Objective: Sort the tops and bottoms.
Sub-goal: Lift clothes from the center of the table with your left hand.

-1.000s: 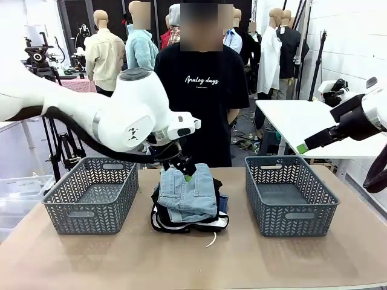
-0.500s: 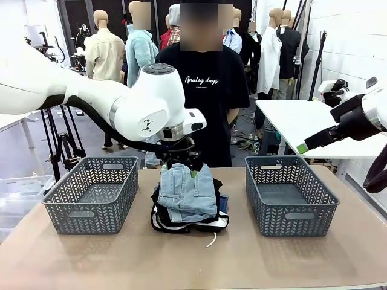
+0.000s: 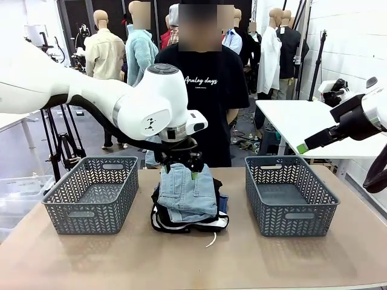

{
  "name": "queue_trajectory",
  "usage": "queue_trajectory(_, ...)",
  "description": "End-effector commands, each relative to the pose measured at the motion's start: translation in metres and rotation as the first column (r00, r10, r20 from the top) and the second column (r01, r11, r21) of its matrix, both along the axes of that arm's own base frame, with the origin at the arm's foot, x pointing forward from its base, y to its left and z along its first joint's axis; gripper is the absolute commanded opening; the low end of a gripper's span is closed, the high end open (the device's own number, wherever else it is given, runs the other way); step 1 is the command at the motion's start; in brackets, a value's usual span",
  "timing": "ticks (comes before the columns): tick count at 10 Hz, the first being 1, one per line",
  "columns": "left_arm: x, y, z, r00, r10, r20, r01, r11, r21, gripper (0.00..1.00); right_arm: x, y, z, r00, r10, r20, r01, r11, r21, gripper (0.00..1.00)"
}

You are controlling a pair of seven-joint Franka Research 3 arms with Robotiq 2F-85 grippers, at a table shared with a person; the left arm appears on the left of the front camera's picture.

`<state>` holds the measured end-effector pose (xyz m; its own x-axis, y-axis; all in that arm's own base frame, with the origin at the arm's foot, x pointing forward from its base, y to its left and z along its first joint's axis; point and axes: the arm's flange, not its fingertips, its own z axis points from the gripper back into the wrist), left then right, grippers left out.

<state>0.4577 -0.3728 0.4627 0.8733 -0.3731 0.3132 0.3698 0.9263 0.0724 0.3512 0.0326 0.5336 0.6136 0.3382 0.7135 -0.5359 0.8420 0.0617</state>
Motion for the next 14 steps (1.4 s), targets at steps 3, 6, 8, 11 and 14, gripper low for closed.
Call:
queue_trajectory(3, 0.008, -0.032, -0.011, 0.985, 0.172, -0.031, -0.173, 0.984, -0.033, 0.94, 0.002, 0.0, -0.001, 1.0, 0.006, -0.003, -0.006, 1.0, 0.017, 1.0)
queue_trajectory(6, 0.017, -0.032, -0.027, 0.97, 0.24, -0.039, -0.24, 0.971, -0.003, 0.94, 0.002, 0.0, -0.001, 1.0, 0.006, -0.003, -0.006, 1.0, 0.017, 1.0)
queue_trajectory(8, 0.022, -0.032, -0.03, 0.963, 0.271, 0.001, -0.271, 0.962, 0.013, 0.94, 0.002, 0.0, -0.001, 1.0, 0.006, -0.003, -0.006, 1.0, 0.017, 1.0)
queue_trajectory(11, 0.036, -0.025, -0.039, 0.962, 0.272, 0.006, -0.272, 0.961, -0.04, 0.94, 0.002, 0.0, -0.001, 1.0, 0.006, -0.003, -0.006, 1.0, 0.017, 1.0)
queue_trajectory(14, 0.048, -0.019, -0.043, 0.959, 0.282, -0.014, -0.283, 0.956, -0.079, 0.94, 0.002, 0.0, -0.001, 1.0, 0.006, -0.003, -0.006, 1.0, 0.017, 1.0)
